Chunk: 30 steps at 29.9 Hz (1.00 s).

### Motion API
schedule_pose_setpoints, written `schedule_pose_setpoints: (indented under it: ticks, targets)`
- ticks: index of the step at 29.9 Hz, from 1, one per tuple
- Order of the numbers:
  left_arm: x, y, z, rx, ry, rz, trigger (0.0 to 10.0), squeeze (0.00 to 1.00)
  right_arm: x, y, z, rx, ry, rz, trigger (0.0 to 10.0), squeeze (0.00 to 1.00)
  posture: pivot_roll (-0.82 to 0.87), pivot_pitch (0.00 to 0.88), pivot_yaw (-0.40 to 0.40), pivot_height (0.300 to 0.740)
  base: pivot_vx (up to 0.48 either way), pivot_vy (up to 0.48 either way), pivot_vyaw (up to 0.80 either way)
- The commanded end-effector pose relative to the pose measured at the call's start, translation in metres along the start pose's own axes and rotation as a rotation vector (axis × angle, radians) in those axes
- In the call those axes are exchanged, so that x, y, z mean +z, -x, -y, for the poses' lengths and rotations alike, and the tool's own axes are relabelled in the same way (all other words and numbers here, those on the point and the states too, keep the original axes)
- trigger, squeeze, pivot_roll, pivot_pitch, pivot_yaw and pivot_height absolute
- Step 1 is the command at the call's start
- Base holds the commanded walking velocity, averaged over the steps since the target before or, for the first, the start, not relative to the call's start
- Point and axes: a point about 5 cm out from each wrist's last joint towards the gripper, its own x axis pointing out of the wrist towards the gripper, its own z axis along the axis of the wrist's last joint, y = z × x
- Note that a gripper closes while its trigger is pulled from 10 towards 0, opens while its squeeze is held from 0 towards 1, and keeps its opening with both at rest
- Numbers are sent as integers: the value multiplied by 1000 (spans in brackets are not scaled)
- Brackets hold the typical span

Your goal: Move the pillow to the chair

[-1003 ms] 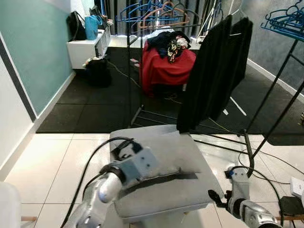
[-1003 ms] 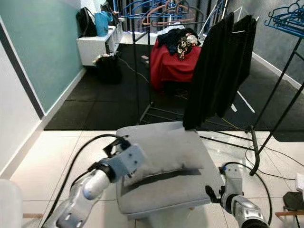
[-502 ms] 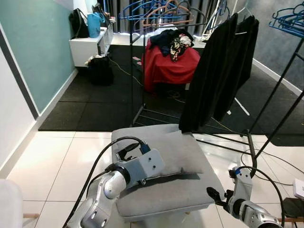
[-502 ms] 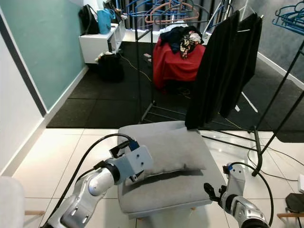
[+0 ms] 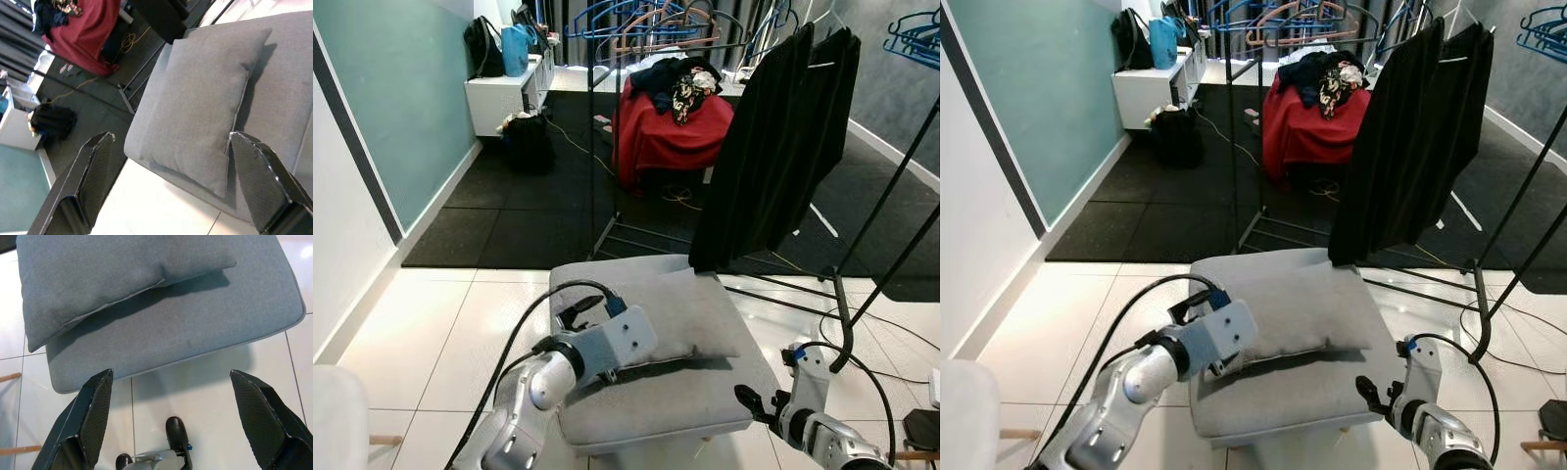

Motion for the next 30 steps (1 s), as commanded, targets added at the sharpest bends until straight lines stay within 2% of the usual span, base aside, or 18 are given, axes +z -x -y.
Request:
schedule_pose_setpoints:
  ticks: [1, 5, 8, 30]
  targets:
    - [4, -2, 1, -19, -43, 0, 10000, 0, -2, 0, -1, 5, -5, -8, 10000, 0, -98, 41, -44, 725, 0, 0, 0]
    - [1, -3, 2, -44, -27, -23, 10000, 0, -2, -1, -2, 9, -3, -9, 10000, 0, -106, 39, -37, 725, 0, 0, 0]
    - [-2, -2, 1, -59, 27, -23, 10000, 0, -2, -1, -3, 10, -6, -6, 10000, 0, -102, 36, -32, 725, 0, 0, 0]
    - [-14, 2, 0, -64, 18, -38, 10000, 0, -8, -6, -13, 18, -6, 3, 10000, 0, -118, 0, 16, 725, 0, 0, 0]
